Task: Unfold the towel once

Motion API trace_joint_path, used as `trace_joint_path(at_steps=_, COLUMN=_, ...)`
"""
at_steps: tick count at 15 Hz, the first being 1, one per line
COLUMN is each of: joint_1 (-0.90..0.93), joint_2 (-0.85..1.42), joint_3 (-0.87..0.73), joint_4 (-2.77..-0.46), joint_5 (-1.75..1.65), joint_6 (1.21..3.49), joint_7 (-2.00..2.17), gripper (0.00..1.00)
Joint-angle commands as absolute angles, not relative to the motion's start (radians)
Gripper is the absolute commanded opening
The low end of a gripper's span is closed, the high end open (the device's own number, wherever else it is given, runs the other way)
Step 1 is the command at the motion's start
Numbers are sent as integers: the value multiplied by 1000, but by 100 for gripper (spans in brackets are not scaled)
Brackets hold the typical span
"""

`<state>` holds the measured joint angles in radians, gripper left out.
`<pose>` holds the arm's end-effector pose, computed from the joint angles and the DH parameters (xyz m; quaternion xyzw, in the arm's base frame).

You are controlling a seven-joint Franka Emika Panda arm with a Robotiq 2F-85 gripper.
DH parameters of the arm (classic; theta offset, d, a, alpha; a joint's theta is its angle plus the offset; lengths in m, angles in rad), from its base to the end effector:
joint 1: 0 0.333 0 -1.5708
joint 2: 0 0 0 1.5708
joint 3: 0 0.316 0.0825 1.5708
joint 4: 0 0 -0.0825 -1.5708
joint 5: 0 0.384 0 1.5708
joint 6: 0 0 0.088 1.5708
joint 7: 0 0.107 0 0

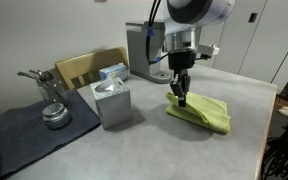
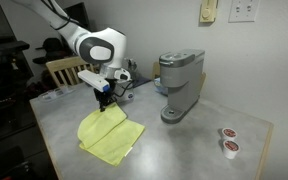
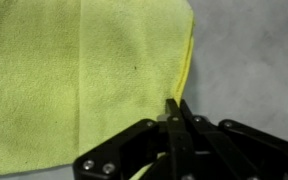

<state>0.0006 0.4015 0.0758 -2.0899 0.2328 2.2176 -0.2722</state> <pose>0.5520 0.0500 0.2105 -0.9819 -0.0887 0.1258 0.1101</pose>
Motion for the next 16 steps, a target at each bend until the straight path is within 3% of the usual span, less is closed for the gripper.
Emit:
trace_joint_path(at_steps=1, joint_1=9, joint_2=415, joint_3=85, joint_4=-2073, joint_5=212, joint_6=2229, joint_7=-237, gripper=1)
trace_joint_path(at_steps=16, joint_1=54, joint_2=421, joint_3=97, joint_4=-2040, joint_5=193, joint_6=2229, joint_7=-179, gripper=1)
